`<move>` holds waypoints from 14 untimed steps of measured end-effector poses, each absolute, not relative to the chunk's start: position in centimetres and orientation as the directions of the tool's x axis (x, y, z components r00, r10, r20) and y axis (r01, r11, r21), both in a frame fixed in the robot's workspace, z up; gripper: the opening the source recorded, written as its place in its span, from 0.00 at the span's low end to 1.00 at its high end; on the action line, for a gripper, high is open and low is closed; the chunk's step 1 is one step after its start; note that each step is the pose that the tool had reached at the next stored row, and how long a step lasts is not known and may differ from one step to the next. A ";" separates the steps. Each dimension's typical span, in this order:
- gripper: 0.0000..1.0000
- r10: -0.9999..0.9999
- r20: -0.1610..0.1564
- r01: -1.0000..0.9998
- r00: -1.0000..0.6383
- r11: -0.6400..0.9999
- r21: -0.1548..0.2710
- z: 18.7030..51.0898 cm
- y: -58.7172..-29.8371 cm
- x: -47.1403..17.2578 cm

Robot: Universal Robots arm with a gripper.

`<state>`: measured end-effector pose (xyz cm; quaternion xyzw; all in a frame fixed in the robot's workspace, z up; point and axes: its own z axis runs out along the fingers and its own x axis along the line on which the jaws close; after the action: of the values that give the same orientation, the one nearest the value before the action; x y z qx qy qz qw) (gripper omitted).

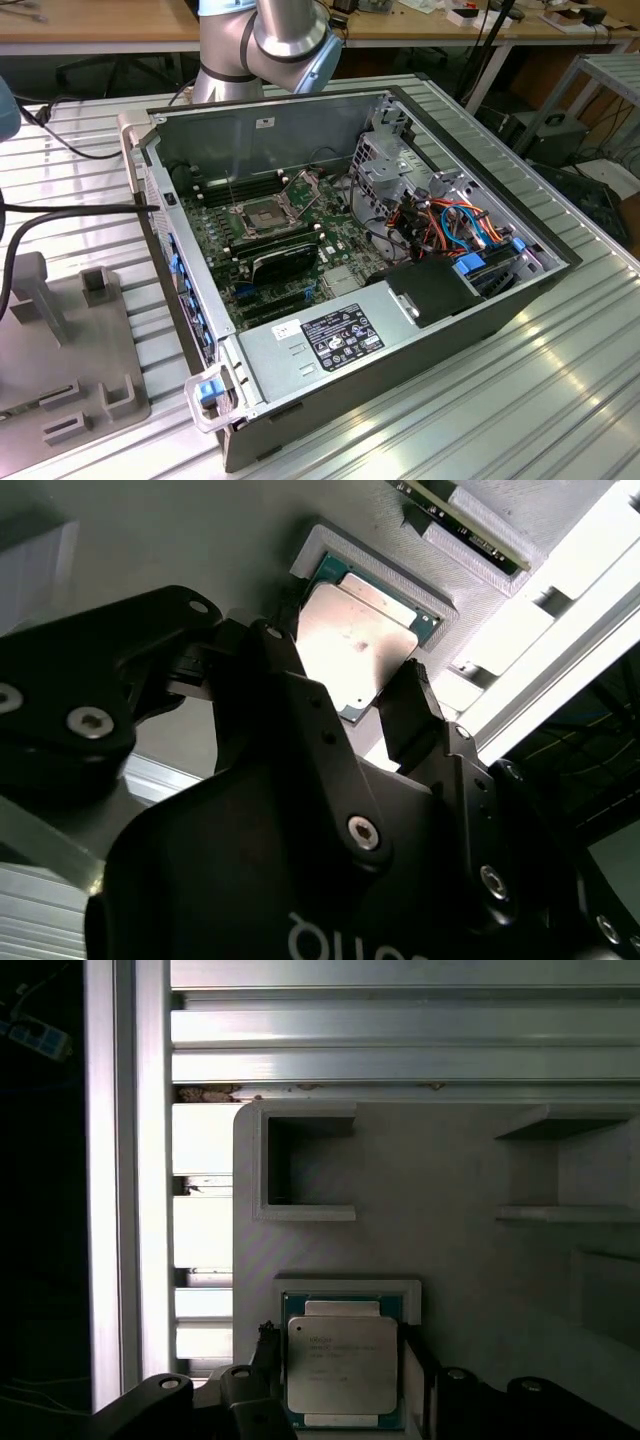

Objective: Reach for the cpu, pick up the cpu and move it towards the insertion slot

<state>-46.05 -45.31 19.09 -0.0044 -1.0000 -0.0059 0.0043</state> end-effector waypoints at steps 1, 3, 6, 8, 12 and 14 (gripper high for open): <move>0.58 0.009 0.009 0.009 -1.000 1.000 0.012 19.1 -45.3 -46.0; 0.56 0.009 0.009 0.009 -1.000 1.000 0.012 19.1 -45.3 -46.0; 0.55 0.009 0.009 0.009 -1.000 1.000 0.012 19.1 -45.3 -46.0; 0.55 0.009 0.009 0.009 -1.000 1.000 0.012 19.1 -45.3 -46.0; 0.55 0.009 0.009 0.009 -1.000 1.000 0.012 19.1 -45.3 -45.9; 0.55 0.009 0.009 0.009 -1.000 1.000 0.012 19.1 -45.3 -45.9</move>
<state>-45.90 -45.31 19.09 -0.0044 -1.0000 -0.0059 0.0043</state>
